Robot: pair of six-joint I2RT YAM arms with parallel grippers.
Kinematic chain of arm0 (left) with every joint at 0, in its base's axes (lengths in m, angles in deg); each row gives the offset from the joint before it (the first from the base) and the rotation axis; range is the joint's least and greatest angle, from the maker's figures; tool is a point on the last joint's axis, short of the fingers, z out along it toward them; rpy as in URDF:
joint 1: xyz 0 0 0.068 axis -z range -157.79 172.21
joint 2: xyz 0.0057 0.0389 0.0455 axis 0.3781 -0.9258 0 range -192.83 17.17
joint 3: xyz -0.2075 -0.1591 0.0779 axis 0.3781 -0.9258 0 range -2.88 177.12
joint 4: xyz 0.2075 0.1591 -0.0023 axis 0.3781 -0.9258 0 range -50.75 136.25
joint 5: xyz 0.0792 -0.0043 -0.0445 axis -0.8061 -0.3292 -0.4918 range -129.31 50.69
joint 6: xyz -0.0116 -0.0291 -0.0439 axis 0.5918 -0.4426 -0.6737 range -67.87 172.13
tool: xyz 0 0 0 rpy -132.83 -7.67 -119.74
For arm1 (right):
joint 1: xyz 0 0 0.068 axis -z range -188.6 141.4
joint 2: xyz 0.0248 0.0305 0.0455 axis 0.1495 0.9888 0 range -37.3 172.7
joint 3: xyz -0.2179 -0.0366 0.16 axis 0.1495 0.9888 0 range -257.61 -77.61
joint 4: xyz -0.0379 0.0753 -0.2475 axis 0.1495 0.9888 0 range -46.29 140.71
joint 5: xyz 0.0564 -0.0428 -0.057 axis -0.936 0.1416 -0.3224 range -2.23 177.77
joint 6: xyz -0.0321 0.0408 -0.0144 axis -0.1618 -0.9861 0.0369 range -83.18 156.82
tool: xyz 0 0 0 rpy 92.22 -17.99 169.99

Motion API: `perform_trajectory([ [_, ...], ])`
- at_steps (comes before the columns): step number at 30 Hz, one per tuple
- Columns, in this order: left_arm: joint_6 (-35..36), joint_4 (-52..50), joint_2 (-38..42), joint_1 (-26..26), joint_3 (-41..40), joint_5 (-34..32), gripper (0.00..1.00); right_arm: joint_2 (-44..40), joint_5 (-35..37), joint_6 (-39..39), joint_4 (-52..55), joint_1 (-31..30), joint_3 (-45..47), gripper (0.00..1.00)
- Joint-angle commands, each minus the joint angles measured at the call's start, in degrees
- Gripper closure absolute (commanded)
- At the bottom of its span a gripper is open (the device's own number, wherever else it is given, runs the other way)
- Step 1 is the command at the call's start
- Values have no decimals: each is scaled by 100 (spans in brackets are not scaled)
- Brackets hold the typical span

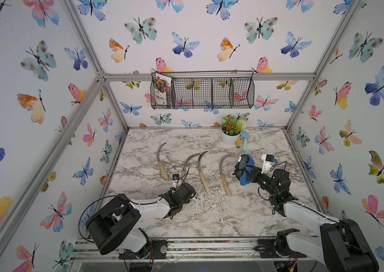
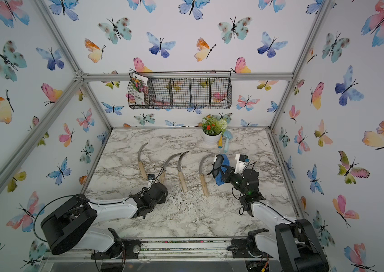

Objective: Wipe small sickles with rags
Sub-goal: Pick up the small sickle from the center of the board.

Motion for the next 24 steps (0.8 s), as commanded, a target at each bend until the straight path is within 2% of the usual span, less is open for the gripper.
perform_trajectory([
  [1, 360, 283, -159, -5, 33, 173, 45, -36, -53, 94, -76, -33, -176, 98],
  [10, 428, 351, -582, -46, 204, 121, 62, -90, -48, 95, -46, -42, -161, 98],
  [20, 283, 304, -707, -74, 206, -117, 80, -126, -48, 94, -41, -52, -149, 98],
  [24, 210, 150, -510, -129, 193, -206, 98, -126, -48, 99, -41, -51, -148, 98],
])
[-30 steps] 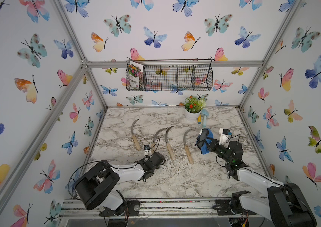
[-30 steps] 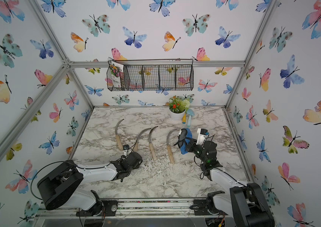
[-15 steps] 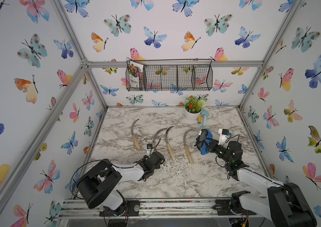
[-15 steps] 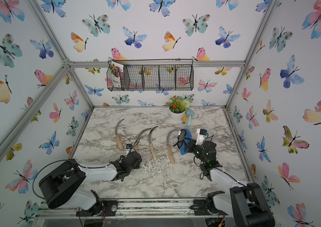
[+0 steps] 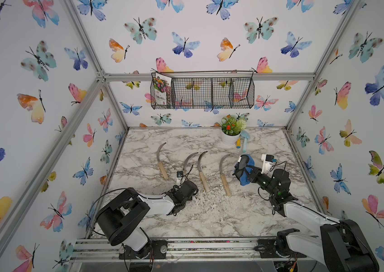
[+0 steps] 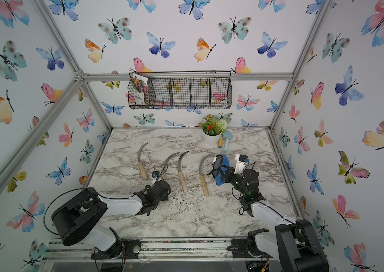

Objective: Wipe small sickles with rags
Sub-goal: Pick up the small sickle from the center of the board.

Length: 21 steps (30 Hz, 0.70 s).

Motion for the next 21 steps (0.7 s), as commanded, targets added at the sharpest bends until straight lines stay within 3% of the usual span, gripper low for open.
perform_trajectory([
  [1, -85, -496, 146, -81, -26, -70, 100, -108, -46, 101, -80, -31, -149, 98],
  [8, 356, -1123, 1131, -113, 368, -105, 100, -556, 104, 398, 680, -31, -344, 98],
  [14, 1876, -64, 2264, -37, 221, 923, 100, -1649, 461, 827, 2441, -32, -618, 98],
  [21, 2728, 140, 1878, 158, 729, 1576, 100, -3194, 954, 1015, 4368, -31, -809, 98],
])
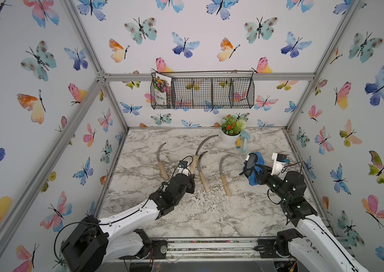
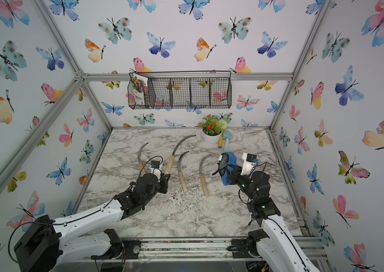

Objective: Wipe small sickles with rags
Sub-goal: Pick up the small sickle from the center of the board, then wipe the small sickle.

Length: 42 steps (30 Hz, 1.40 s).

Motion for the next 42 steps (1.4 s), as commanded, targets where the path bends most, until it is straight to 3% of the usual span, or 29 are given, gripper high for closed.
perform_trajectory([
  [1, 913, 529, -341, 76, 310, 886, 100, -553, 269, 155, 1204, -22, -114, 98],
  [5, 1679, 1239, -972, 285, 510, 1663, 100, -1086, -143, 79, 1705, -22, -267, 98],
  [8, 1939, 1073, -1752, 340, 1107, 1997, 100, -1366, -833, -99, 1649, -23, -315, 98],
  [12, 2349, 842, -2487, 652, 1635, 1924, 100, -1197, -1680, -364, 1115, -23, -245, 98],
  [14, 2452, 949, -2600, 746, 1630, 1980, 100, -876, -1628, -376, 972, -22, -241, 98],
  [18, 2715, 1494, -2635, 751, 1326, 2777, 100, -22, -1700, -357, 531, -23, -206, 98],
  [24, 3222, 2026, -2899, 1032, 1093, 1984, 100, 636, -1419, -286, 429, -40, -379, 98],
  [28, 3224, 2087, -2652, 1046, 983, 2200, 100, 940, -1211, -401, 176, -75, -211, 98],
  [34, 3168, 1418, -2611, 1033, 1527, 2727, 100, 1761, -683, -414, -106, -141, 38, 98],
  [42, 2838, 1799, -2755, 719, 1601, 3214, 100, 2138, -196, -477, -403, -171, 283, 98],
])
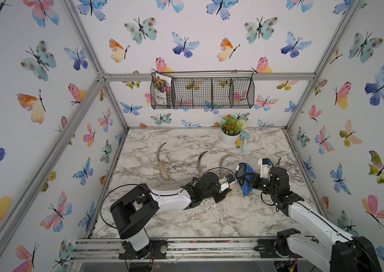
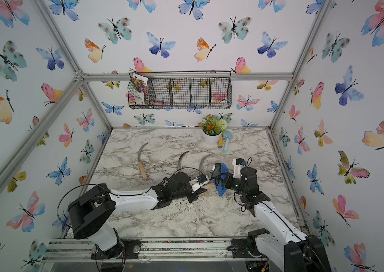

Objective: Wipe small sickles with rags
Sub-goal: Wipe the small sickle.

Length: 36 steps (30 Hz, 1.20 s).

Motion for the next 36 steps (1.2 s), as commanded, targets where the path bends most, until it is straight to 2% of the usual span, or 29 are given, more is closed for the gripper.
perform_trajectory([
  [1, -209, 425, 57, -187, 186, 549, 100, 113, 282, -51, -330, -63, 155, 98],
  [10, -418, 881, 235, -246, -198, 593, 100, 485, 516, -62, -682, -487, 55, 98],
  [15, -348, 853, 302, -250, -297, 638, 100, 851, 684, -138, -910, -1398, -169, 98],
  [20, -393, 1052, 406, -363, -441, 617, 100, 955, 435, -268, -1352, -2284, -306, 98],
  [23, -439, 1315, 391, -412, -527, 637, 100, 799, 154, -387, -1436, -2385, -335, 98],
  [26, -422, 1321, 390, -441, -536, 478, 100, 685, 182, -432, -1282, -2385, -370, 98],
  [31, -322, 1189, 601, -494, -705, 539, 100, 1043, 741, -385, -1265, -2385, -292, 98],
  [33, -259, 1464, 766, -520, -1020, 354, 100, 1229, 1155, -340, -1217, -2387, -235, 98],
  [36, -230, 1340, 958, -624, -1113, 492, 100, 1416, 1849, -243, -917, -2339, -253, 98],
])
